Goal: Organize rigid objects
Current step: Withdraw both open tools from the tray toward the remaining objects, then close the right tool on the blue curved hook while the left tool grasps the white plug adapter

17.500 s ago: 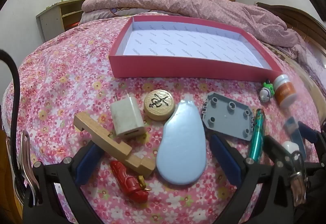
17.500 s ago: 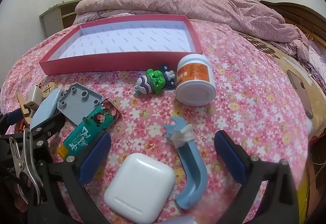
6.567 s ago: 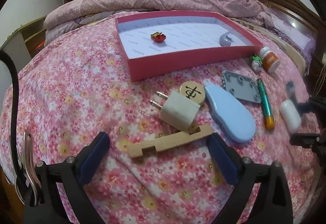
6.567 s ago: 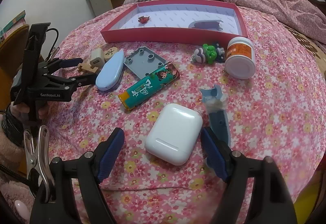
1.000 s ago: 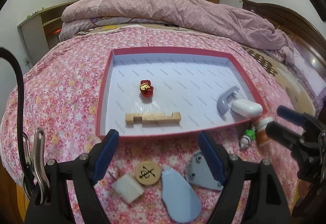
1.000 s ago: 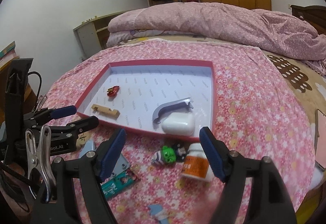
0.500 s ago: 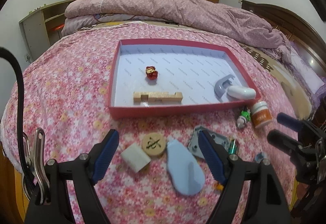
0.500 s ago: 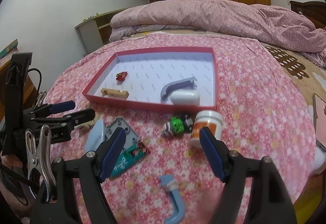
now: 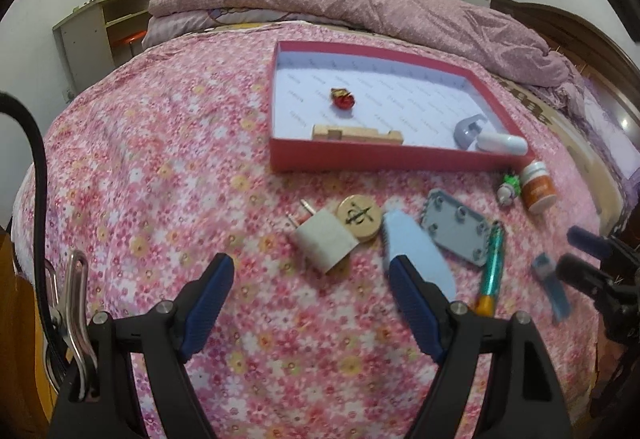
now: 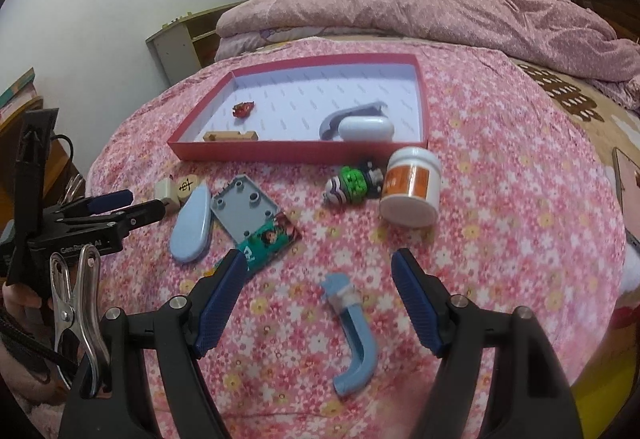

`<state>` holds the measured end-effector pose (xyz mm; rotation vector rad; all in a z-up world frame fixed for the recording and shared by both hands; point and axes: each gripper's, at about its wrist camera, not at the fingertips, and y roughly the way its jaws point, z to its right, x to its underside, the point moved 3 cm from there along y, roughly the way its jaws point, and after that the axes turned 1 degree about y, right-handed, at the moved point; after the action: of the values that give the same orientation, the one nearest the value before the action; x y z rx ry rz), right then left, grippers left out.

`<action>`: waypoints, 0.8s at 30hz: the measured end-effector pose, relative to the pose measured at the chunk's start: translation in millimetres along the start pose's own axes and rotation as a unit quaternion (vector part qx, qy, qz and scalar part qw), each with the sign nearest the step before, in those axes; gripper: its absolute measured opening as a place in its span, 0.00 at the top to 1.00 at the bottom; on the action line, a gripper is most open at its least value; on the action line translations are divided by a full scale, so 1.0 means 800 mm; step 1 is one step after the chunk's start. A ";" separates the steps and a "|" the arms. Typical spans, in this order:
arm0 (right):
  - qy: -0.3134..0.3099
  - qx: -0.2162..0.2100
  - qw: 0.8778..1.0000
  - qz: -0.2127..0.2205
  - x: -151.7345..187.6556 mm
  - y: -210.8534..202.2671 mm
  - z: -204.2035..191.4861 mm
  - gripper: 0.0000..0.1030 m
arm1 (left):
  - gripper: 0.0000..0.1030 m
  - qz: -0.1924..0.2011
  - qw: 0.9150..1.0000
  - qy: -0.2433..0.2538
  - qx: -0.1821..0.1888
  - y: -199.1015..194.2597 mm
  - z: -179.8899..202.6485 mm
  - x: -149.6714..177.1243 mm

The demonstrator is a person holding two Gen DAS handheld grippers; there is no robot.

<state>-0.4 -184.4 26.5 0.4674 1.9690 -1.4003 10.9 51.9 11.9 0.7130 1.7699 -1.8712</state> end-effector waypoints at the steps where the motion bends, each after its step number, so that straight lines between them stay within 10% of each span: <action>1: 0.000 -0.001 1.000 -0.001 0.001 0.000 0.000 0.26 | 0.19 0.001 1.000 0.001 -0.002 0.001 0.000 0.001; 24: 0.006 -0.019 1.000 -0.018 0.013 0.013 -0.004 0.26 | 0.26 0.019 0.999 -0.029 -0.023 0.030 -0.017 -0.006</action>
<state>-2.2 -178.8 12.9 0.4257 2.0182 -1.3827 31.1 63.7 -3.6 0.6650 1.7456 -1.8032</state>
